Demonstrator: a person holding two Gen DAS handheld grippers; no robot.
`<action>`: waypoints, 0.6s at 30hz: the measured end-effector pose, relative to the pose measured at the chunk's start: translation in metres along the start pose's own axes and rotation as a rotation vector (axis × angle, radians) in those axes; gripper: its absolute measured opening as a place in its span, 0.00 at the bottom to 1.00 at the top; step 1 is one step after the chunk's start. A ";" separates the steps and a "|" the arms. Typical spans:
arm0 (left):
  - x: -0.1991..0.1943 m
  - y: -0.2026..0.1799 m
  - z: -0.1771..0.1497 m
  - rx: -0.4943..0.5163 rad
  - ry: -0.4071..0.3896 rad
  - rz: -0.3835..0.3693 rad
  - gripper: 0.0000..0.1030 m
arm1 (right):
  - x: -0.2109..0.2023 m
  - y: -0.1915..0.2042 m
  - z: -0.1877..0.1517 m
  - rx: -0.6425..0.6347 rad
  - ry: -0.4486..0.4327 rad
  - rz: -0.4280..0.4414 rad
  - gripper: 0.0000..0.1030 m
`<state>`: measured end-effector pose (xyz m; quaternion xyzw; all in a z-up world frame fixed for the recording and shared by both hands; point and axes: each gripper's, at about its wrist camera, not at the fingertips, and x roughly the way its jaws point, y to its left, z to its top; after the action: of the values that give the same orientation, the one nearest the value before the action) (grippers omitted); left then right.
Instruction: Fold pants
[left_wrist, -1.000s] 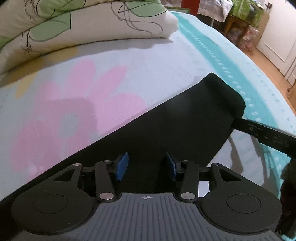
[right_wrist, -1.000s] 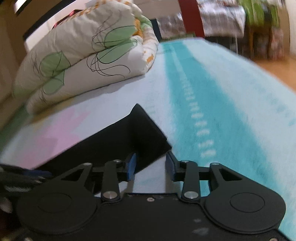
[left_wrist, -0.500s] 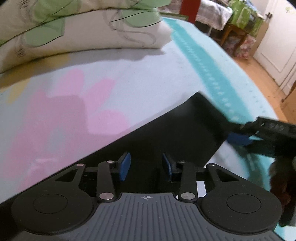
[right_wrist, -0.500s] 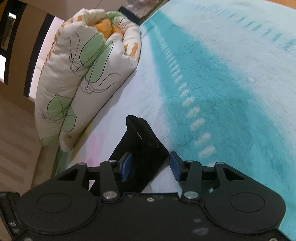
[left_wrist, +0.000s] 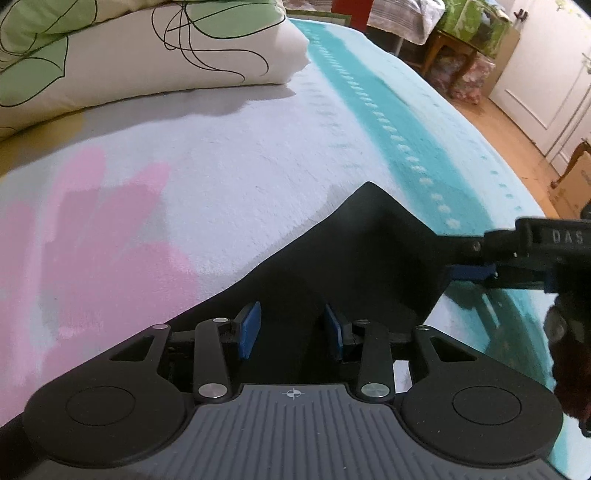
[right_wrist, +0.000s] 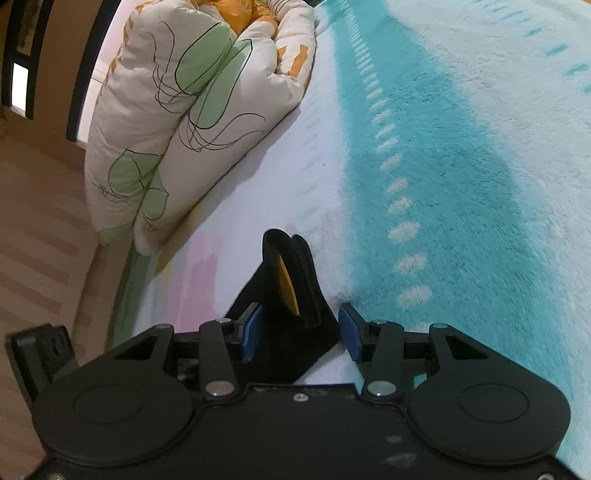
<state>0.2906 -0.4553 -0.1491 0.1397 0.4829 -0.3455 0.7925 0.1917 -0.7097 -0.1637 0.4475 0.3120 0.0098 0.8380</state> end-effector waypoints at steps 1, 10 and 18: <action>0.000 0.000 0.001 0.002 0.003 -0.001 0.36 | 0.001 -0.002 0.000 0.005 0.000 0.016 0.47; 0.001 0.000 0.000 0.008 -0.007 -0.003 0.36 | 0.022 0.003 0.011 0.005 0.032 0.079 0.48; 0.000 -0.002 -0.002 0.020 -0.016 0.003 0.36 | 0.027 0.035 -0.002 -0.141 0.002 -0.073 0.12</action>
<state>0.2882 -0.4554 -0.1497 0.1455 0.4729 -0.3502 0.7954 0.2217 -0.6789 -0.1522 0.3759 0.3276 0.0018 0.8668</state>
